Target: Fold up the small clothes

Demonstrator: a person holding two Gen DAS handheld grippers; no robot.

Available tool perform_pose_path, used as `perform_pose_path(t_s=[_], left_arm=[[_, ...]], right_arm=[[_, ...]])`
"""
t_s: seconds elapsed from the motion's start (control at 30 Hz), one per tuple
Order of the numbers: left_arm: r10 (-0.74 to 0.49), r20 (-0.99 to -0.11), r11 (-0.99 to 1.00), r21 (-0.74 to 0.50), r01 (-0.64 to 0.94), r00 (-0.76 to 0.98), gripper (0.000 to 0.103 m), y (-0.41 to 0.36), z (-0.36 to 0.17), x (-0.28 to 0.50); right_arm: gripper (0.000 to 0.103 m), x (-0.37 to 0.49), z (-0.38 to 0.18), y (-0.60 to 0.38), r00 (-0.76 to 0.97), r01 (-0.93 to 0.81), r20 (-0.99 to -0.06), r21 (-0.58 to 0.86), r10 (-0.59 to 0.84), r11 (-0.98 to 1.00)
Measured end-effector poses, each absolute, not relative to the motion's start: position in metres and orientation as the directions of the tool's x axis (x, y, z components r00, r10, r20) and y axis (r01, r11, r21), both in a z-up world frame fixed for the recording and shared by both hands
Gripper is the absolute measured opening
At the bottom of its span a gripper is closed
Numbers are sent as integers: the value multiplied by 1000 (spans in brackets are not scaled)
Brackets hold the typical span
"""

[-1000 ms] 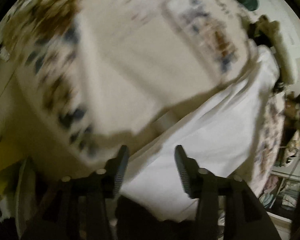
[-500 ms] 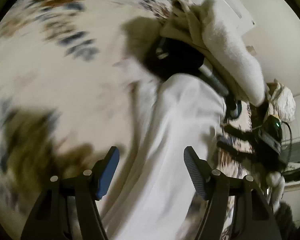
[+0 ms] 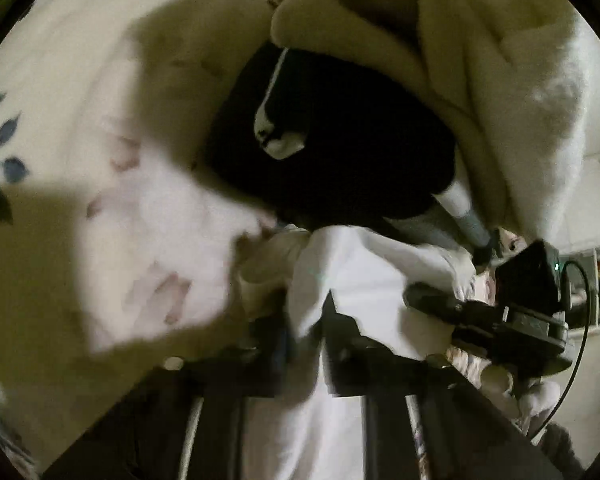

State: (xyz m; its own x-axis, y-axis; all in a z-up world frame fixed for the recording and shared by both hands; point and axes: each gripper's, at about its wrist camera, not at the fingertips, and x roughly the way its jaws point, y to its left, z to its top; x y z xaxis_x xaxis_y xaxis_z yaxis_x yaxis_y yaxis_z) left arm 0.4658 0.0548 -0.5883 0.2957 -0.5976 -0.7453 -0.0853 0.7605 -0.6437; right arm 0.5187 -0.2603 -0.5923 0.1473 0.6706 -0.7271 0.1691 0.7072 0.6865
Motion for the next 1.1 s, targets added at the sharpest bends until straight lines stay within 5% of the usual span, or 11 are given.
perform_pose_path(t_s=[0.13,0.57,0.67,0.7,0.73,0.9,1.1], left_arm=[[-606,-721,765,-644,-1,337,7,67,-559,442],[-666,-632,733,-653,190,396,9,85,-448,298],[-632,-703,768,-624,141,326,33,86,-460,248],[-619,-723,780,-614,125,307,54,89,-463,240],[-603,-742,790,-606,94,293,63,97,-469,229],[-593,-755,764,-638,-102,278,63,139,-488,203],[-634,-711,728,-681,-76,305,66,118,-530,286]], right_arm=[[7,502,-568,-253,197,119,-749,658,632,743],[7,349,-457,-224,249,-195,-744,589,620,784],[25,277,-467,-217,128,-242,-778,577,615,780],[45,262,-472,-216,89,-252,-795,565,600,786],[63,244,-478,-218,46,-258,-812,553,582,792],[69,212,-516,-257,-34,-132,-836,547,548,827],[74,265,-559,-282,108,149,-769,640,630,754]])
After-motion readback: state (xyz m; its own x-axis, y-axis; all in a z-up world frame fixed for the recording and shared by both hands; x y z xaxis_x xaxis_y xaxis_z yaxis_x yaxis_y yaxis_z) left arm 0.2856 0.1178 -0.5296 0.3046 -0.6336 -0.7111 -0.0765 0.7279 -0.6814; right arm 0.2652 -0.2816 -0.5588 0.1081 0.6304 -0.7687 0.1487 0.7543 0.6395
